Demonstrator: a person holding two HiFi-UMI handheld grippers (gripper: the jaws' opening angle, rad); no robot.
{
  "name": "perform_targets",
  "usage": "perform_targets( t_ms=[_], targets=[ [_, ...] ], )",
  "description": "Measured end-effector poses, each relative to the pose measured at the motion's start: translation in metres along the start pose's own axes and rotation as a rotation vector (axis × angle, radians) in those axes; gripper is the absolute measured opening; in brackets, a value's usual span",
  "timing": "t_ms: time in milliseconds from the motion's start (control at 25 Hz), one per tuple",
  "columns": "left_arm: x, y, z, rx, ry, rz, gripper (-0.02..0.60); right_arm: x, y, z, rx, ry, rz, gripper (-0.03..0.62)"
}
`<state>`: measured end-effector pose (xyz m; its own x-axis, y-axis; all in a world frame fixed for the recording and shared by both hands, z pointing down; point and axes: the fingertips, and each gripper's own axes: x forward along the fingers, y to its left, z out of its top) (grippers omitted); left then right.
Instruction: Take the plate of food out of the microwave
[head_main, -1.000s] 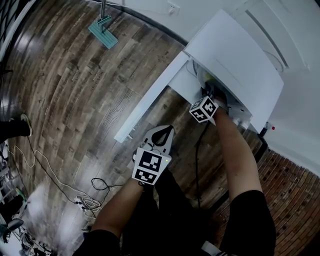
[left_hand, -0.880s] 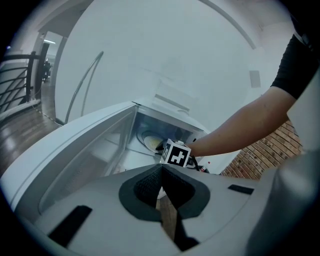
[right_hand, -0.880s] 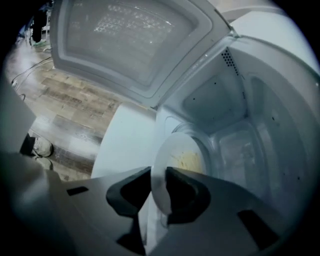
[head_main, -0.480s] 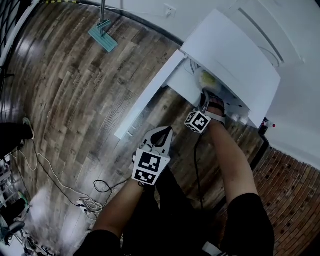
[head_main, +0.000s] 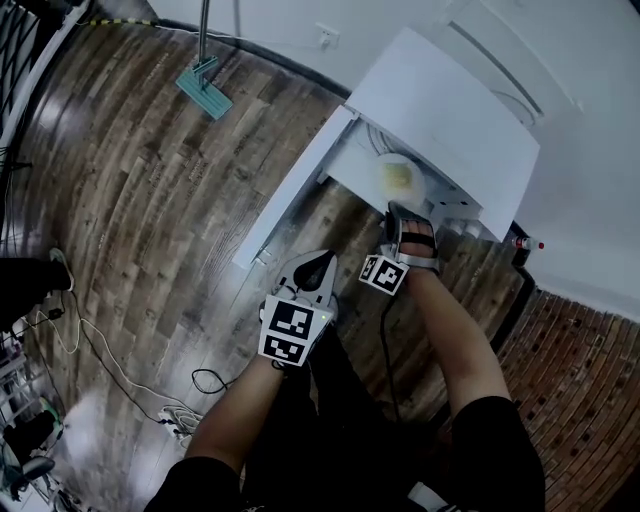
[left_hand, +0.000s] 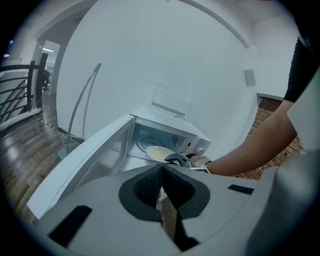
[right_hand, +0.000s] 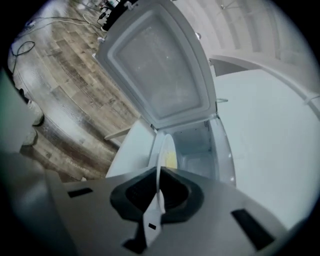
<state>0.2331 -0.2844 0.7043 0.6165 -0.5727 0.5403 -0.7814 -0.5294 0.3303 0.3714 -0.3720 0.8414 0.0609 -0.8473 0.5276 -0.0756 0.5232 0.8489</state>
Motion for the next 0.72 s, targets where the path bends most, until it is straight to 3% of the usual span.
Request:
perform_targets(
  t_ms=[320,720],
  targets=[
    [-0.043,-0.026,0.052,0.060,-0.051,-0.016,-0.009,-0.112,-0.052,0.032,0.007,-0.093,-0.045,0.023],
    [-0.101,-0.080,0.142,0.154,-0.134,-0.029,-0.009,-0.220,-0.191,0.034,0.035,-0.111,-0.167,0.023]
  ],
)
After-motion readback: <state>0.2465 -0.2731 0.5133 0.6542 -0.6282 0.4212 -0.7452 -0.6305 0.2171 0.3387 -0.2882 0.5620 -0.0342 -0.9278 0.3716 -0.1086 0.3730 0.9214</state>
